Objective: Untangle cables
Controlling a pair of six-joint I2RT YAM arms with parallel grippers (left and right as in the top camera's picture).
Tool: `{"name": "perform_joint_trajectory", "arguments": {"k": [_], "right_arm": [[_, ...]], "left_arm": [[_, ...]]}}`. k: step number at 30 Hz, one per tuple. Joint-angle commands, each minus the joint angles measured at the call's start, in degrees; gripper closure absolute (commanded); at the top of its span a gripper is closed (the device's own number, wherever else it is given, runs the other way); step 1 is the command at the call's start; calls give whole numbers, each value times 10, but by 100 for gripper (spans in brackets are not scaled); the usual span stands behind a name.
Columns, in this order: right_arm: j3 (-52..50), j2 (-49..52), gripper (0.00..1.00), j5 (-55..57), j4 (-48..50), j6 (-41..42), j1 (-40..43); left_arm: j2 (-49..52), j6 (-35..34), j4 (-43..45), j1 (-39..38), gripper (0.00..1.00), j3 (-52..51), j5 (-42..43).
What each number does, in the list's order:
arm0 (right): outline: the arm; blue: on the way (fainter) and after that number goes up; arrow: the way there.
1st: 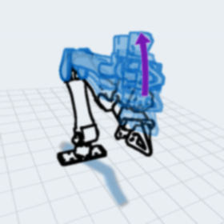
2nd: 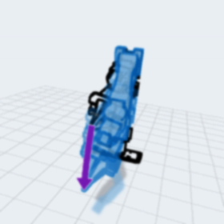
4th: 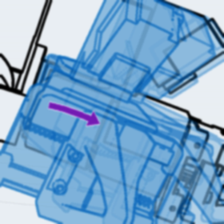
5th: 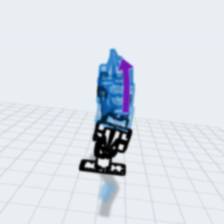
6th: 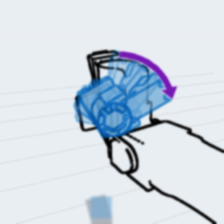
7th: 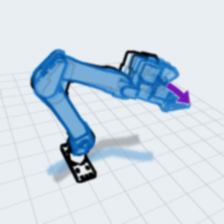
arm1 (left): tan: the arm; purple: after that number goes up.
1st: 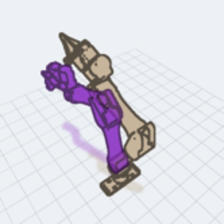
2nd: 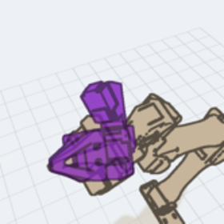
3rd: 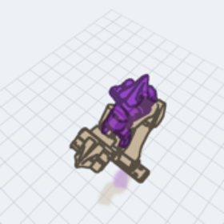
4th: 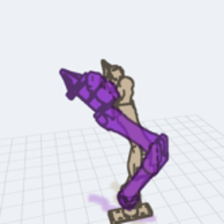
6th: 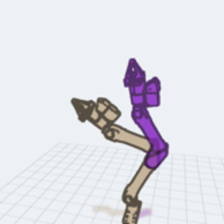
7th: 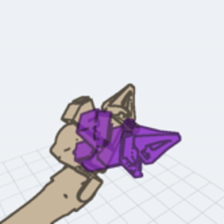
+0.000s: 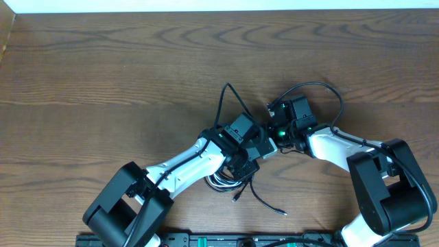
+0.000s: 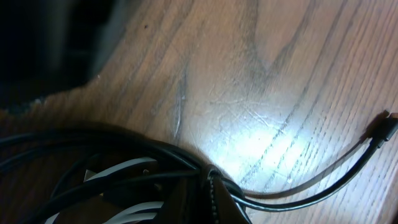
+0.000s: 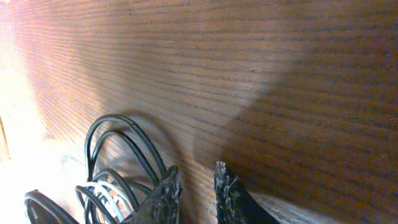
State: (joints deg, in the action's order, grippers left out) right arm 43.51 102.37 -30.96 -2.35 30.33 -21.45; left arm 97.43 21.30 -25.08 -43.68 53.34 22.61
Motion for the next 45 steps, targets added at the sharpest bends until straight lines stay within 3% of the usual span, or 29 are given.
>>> {"name": "perform_joint_trajectory", "arguments": {"k": [1,7,10,12,15,25,35,45], "right_arm": [[-17,22,81,71,-17,-2,4],[-17,22,78,70,-18,-2,4],[-17,20,96,42,-28,-23,8],[-17,10,97,3,-31,-47,23],[-17,-12,91,-55,-31,-88,43],[-17,-24,74,-191,-10,-176,45],[-17,-24,67,-189,19,-182,14],[-17,-24,65,-179,17,-183,6]], "left_arm": [[0,-14,-18,3,93,-9,-50],[-51,-67,10,3,93,-6,-88],[-72,-77,18,3,93,-6,-103],[-78,-106,18,4,92,-6,-139],[-84,-147,21,4,93,-6,-180],[-84,-236,59,15,92,-6,-175],[-85,-238,62,25,93,-6,-95],[-85,-237,62,30,93,-6,-102]]}}
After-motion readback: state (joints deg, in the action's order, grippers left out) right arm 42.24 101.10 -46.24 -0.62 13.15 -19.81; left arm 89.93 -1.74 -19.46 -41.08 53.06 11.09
